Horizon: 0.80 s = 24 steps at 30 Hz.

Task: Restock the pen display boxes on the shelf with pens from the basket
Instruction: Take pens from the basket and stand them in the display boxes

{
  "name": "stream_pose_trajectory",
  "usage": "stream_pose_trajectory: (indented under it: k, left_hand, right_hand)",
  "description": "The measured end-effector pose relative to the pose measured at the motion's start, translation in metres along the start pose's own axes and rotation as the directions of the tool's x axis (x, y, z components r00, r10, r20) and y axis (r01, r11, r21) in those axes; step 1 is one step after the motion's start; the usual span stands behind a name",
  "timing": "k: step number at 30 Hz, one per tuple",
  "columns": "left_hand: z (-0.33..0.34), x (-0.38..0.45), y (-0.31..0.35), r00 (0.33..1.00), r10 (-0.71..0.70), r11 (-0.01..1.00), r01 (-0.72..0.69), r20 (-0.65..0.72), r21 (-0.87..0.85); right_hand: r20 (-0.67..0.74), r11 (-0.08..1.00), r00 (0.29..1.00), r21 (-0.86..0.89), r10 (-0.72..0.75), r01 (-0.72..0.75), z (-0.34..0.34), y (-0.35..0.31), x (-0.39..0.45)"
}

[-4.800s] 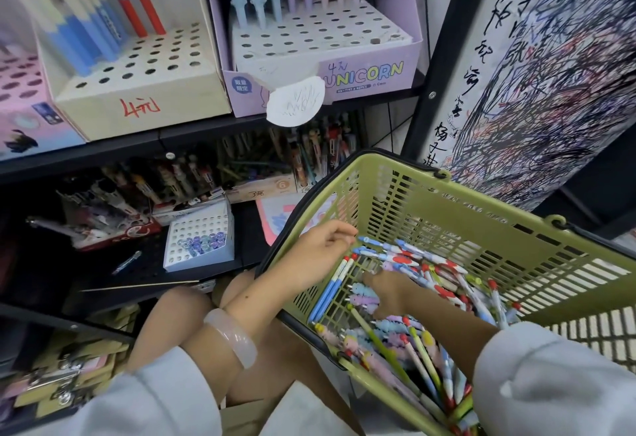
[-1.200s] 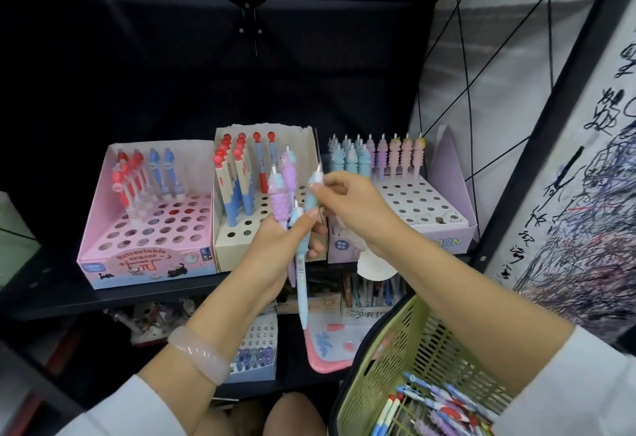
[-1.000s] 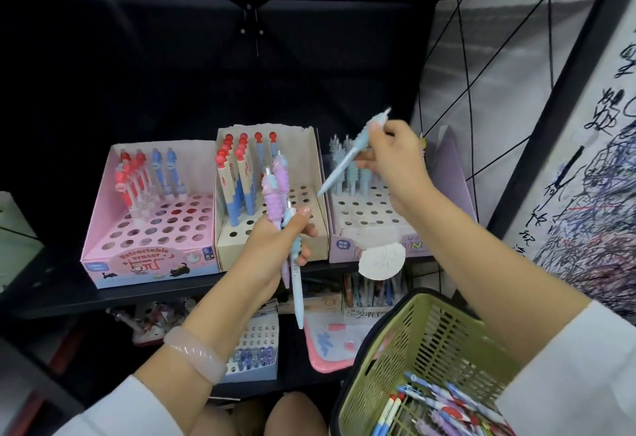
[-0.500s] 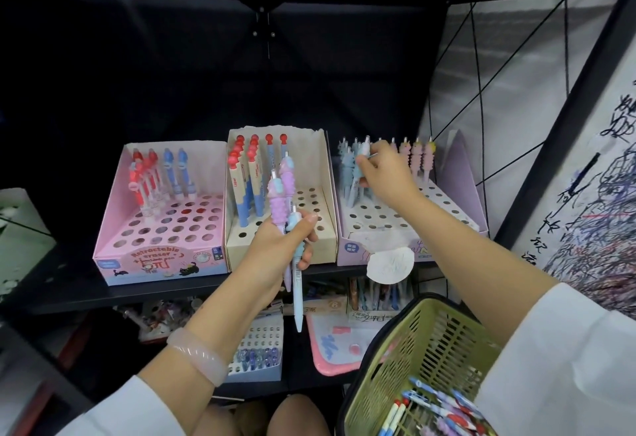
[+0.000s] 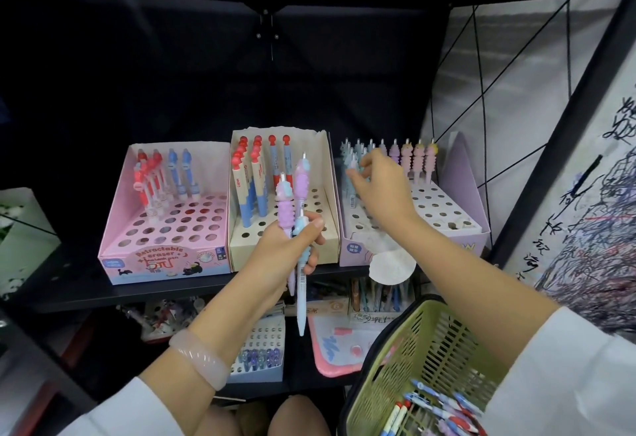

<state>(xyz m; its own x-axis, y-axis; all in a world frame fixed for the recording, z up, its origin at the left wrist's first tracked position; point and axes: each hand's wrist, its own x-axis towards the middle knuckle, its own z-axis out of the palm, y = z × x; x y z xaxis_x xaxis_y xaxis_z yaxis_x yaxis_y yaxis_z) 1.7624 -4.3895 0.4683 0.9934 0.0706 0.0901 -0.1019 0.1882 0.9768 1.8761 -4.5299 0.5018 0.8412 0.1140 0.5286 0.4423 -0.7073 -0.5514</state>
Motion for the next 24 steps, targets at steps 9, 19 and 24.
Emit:
stream_pose_trajectory:
  k: [9, 19, 24]
  left_hand:
    - [0.025, 0.008, 0.003, 0.994, 0.0, 0.999, -0.004, 0.109, 0.035]
    - [0.027, 0.031, 0.011, 0.999, -0.028, 0.999, 0.027, 0.045, 0.023]
    - [0.026, 0.034, 0.006, 0.995, -0.063, 0.998, 0.064, 0.075, -0.009]
  right_hand:
    - [0.389, 0.714, 0.921, 0.636, 0.033, -0.294, -0.021, -0.018, -0.018]
    - [-0.138, 0.847, 0.931, 0.476, 0.337, -0.236, -0.054, 0.058, 0.049]
    - [-0.021, 0.921, 0.964, 0.301, 0.264, -0.246, -0.028, 0.075, 0.052]
